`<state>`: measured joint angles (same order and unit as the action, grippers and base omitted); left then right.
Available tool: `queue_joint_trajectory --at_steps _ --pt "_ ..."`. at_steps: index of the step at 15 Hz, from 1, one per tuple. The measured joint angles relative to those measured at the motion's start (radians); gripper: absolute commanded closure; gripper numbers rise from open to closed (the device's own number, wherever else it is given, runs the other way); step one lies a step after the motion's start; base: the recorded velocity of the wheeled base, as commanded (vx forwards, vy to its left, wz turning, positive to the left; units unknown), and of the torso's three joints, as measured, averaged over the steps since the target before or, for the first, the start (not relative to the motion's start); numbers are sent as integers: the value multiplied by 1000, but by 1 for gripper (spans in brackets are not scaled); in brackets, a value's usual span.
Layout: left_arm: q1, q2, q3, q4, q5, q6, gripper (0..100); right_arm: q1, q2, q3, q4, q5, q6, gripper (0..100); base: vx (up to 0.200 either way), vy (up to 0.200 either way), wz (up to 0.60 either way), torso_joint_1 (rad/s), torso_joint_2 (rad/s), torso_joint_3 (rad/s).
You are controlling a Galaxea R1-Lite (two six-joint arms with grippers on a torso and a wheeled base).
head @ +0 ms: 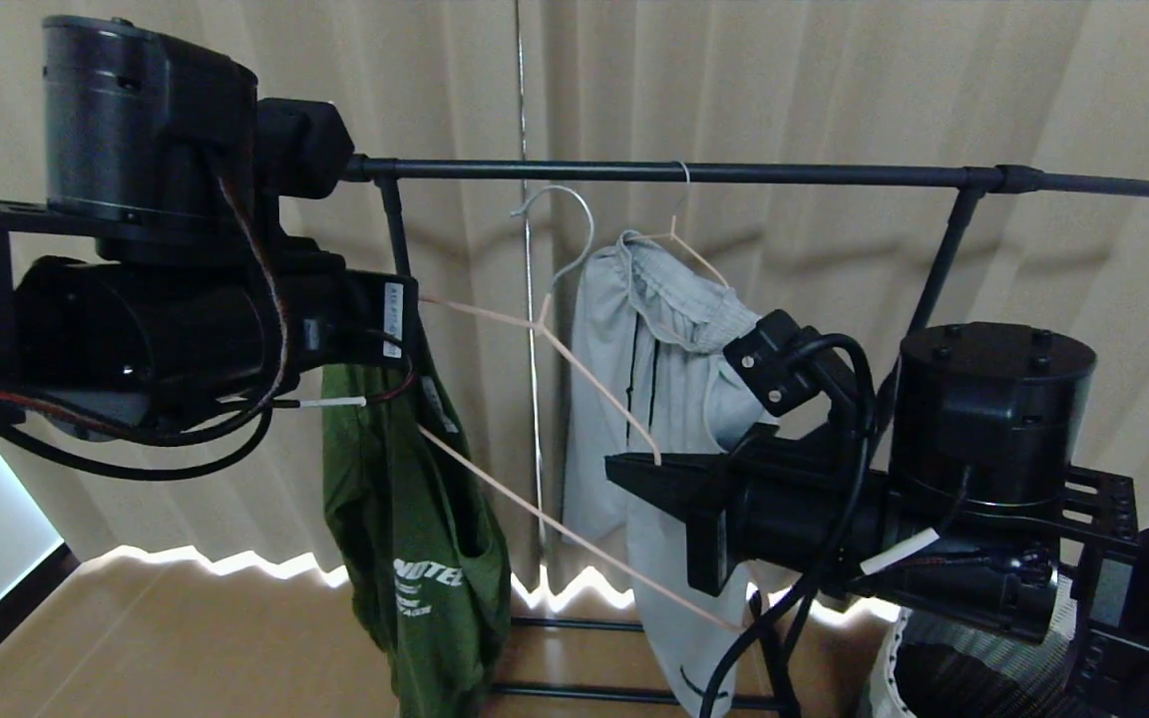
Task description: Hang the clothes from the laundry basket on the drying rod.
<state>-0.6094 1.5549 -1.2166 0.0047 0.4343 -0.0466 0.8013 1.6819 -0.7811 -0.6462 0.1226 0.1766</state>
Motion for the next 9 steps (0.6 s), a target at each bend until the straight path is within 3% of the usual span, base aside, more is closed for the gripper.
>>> queue_joint_trajectory --at_steps 3,5,7,9 --pt "-44 -31 27 -4 -211 14 100 1 6 -1 0 -4 -1 100 0 0 0 0 0 0" --pt "-53 -65 67 -12 -371 77 100 1 7 -1 1 -6 0 100 0 0 0 0 0 0" --pt "-54 -98 122 -55 -455 152 100 -1 6 -1 1 -7 0 100 0 0 0 0 0 0" --pt "-52 -120 190 -169 -497 199 100 -2 4 0 0 -7 0 100 0 0 0 0 0 0"
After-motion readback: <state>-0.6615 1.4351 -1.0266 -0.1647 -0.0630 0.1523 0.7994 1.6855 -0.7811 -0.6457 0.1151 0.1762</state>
